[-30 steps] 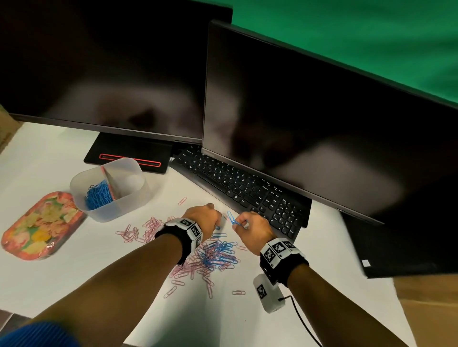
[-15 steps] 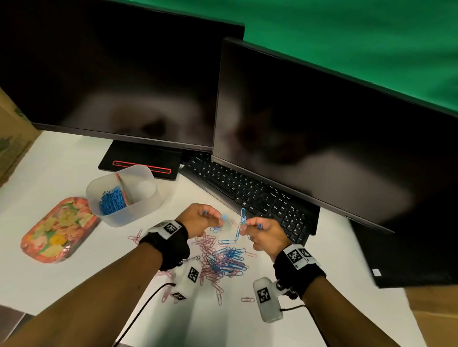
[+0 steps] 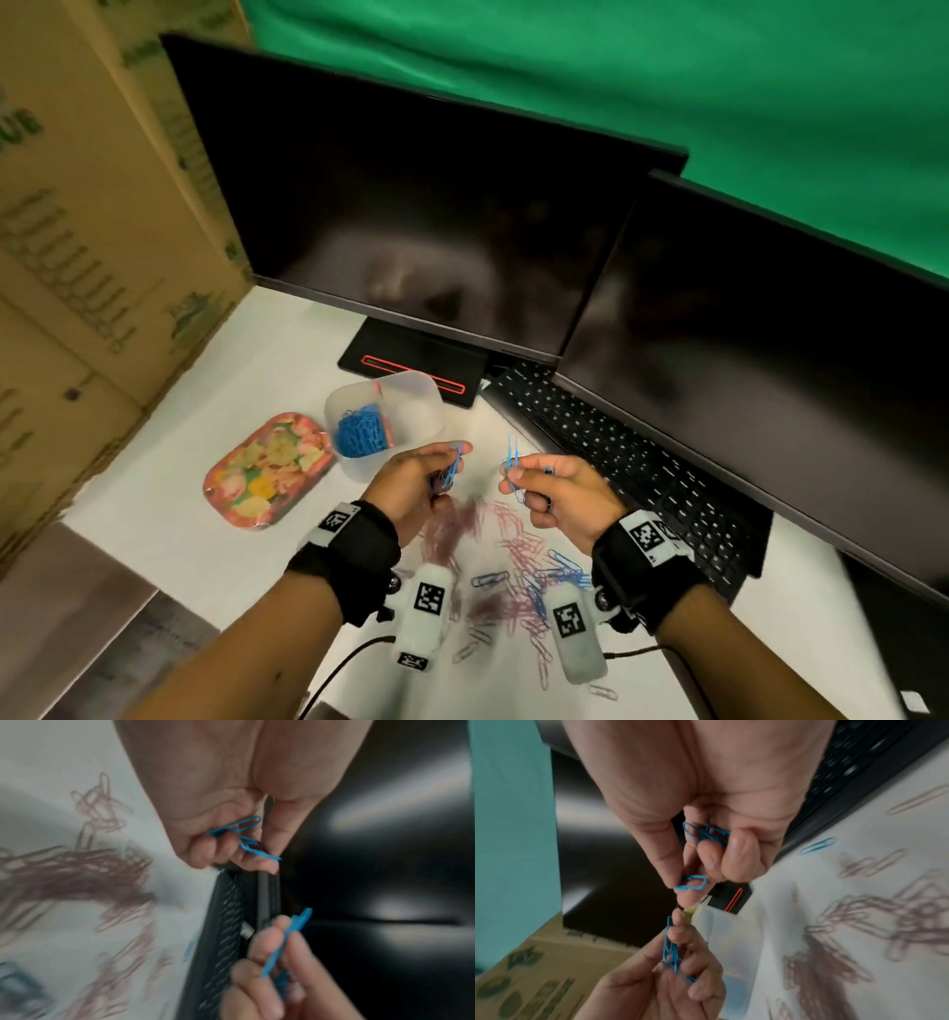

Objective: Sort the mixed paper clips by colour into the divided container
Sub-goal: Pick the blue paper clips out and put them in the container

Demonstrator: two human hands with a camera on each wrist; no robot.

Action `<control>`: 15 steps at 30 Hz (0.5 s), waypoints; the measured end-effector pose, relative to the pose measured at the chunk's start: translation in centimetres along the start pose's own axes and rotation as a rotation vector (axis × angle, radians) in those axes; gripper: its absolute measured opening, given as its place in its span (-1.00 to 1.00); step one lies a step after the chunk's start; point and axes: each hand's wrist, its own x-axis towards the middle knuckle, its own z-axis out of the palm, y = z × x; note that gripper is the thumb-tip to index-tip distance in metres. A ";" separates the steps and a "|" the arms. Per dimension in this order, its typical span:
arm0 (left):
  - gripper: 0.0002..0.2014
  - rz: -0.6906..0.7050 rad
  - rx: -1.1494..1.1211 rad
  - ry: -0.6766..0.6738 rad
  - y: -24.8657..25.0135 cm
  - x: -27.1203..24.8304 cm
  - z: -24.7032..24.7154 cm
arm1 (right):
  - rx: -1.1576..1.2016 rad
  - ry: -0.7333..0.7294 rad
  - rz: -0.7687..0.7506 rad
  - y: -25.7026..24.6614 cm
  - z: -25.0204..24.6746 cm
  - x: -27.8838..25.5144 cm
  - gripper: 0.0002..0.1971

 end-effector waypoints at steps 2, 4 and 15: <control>-0.80 0.034 -0.071 0.081 1.6 -0.2 -1.4 | -0.063 -0.015 -0.003 -1.1 2.4 1.5 -0.93; -0.83 0.083 -0.128 0.188 3.7 -0.3 -3.2 | -0.157 -0.017 -0.006 -2.1 5.5 3.7 -0.90; -0.86 -0.025 0.028 0.395 10.1 0.8 -8.8 | -0.692 -0.071 0.045 -4.6 16.8 12.8 -0.69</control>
